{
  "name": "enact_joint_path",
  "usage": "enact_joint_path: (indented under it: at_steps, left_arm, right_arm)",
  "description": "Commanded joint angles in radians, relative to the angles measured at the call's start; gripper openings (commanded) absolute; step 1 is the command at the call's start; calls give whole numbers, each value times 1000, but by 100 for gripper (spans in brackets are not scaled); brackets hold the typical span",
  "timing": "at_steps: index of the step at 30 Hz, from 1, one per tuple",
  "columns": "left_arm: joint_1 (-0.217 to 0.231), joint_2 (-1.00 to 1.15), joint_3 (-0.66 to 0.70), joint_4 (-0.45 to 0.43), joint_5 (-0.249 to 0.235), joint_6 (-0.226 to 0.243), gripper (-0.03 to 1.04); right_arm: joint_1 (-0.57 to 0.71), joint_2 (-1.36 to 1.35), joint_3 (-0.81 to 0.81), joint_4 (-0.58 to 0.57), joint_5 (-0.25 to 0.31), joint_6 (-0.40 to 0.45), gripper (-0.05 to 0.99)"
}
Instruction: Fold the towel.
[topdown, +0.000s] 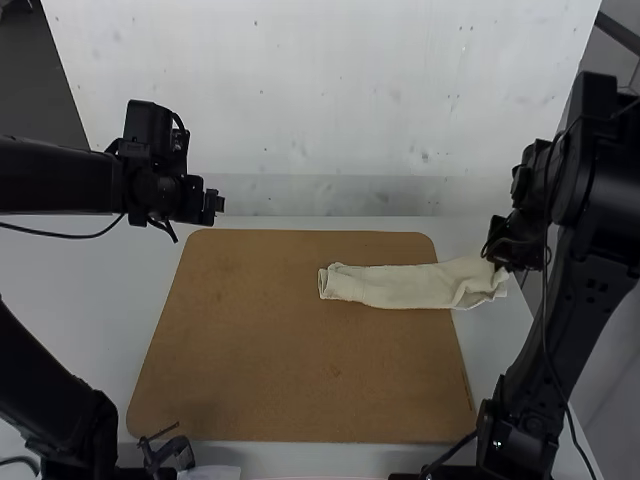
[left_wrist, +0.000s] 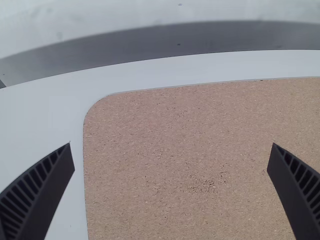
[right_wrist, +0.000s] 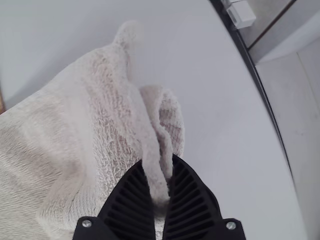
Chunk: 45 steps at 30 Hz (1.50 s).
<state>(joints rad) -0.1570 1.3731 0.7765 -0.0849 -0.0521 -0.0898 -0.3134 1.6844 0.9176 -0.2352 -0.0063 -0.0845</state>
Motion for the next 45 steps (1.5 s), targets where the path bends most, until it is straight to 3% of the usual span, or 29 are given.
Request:
enact_joint_path:
  at_steps: [1,10,16,25,35,36,39,40,45]
  left_arm:
    - [10,-14,1,10,5,13,99]
    - [20,-14,0,17,3,16,99]
    - [20,-14,0,17,3,16,99]
    - [22,-16,0,17,3,19,99]
    - [22,-12,0,19,3,19,99]
    - [22,-12,0,19,3,19,99]
    - [22,-2,-2,28,3,19,99]
    - [22,6,-2,28,3,19,99]
    - [22,18,-2,37,3,19,99]
  right_arm:
    - [154,-77,-23,-4,12,66,2]
    - [579,-97,23,-55,140,252,2]
    - [771,1,107,-81,197,335,2]
    - [927,118,237,-135,239,391,2]
    - [982,187,274,-150,250,413,3]
    - [982,186,271,-144,250,413,16]
    - [976,149,254,-111,244,414,91]
    - [968,143,254,-108,243,414,95]
    - [927,47,233,-58,230,416,95]
